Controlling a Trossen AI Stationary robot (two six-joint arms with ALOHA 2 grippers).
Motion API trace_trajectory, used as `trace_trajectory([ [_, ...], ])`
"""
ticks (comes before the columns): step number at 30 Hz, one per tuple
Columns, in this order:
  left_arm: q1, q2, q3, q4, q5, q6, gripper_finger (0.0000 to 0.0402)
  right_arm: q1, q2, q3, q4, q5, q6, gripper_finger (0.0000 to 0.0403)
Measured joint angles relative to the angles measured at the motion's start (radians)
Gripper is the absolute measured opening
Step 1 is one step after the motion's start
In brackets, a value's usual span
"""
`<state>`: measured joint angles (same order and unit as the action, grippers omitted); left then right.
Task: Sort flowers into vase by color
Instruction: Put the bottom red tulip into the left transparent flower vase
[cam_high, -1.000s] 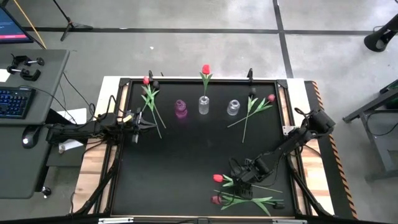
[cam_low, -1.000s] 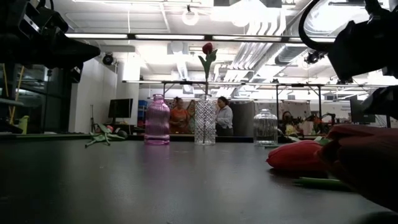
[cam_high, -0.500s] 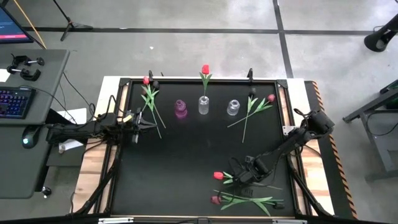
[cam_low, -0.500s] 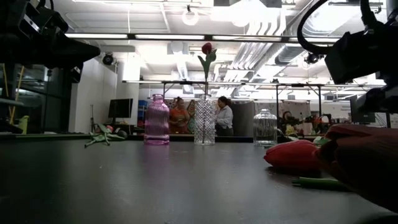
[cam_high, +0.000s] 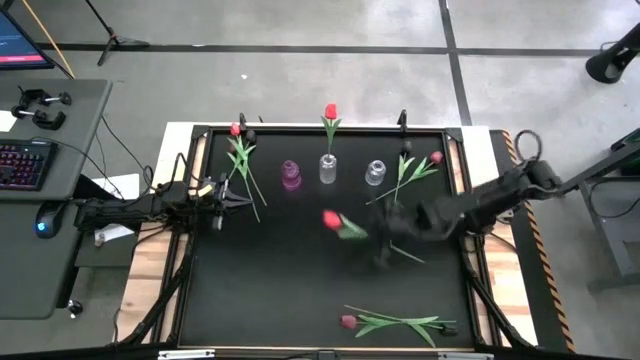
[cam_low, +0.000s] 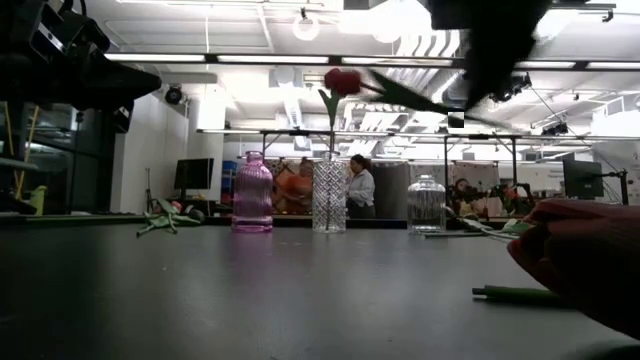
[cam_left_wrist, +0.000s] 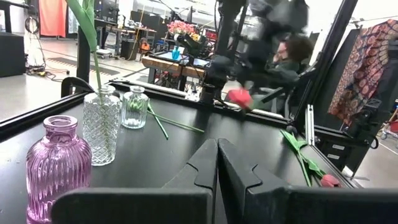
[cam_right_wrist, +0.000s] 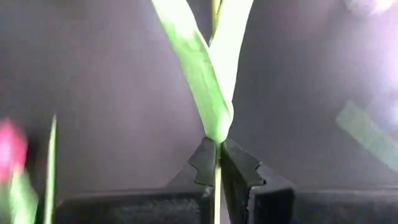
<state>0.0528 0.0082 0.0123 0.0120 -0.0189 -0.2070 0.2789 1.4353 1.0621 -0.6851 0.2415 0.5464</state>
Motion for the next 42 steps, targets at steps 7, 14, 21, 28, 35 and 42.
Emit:
trace_trajectory([
  [7, 0.0, 0.0, 0.0, 0.0, 0.0, 0.0, 0.0, -0.349, -0.063, -0.264, 1.048, -0.124, -0.15, 0.0],
  [14, 0.0, 0.0, 0.0, 0.001, 0.0, 0.0, 0.0, -0.523, 0.036, -0.307, 1.647, -0.176, -0.191, 0.0],
  [21, 0.0, 0.0, 0.0, 0.0, 0.0, 0.0, 0.0, -0.557, 0.056, -0.16, 1.517, -0.151, -0.446, 0.0],
  [28, 0.0, 0.0, 0.0, 0.0, 0.0, 0.0, 0.0, -0.593, 0.058, -0.081, 1.281, -0.111, -0.529, 0.0],
  [35, 0.0, 0.0, 0.0, 0.0, 0.0, 0.0, 0.0, -0.621, 0.058, -0.081, 1.31, -0.102, -0.529, 0.0],
  [42, 0.0, 0.0, 0.0, 0.0, 0.0, 0.0, 0.0, -0.637, 0.057, -0.081, 1.325, -0.103, -0.528, 0.0],
])
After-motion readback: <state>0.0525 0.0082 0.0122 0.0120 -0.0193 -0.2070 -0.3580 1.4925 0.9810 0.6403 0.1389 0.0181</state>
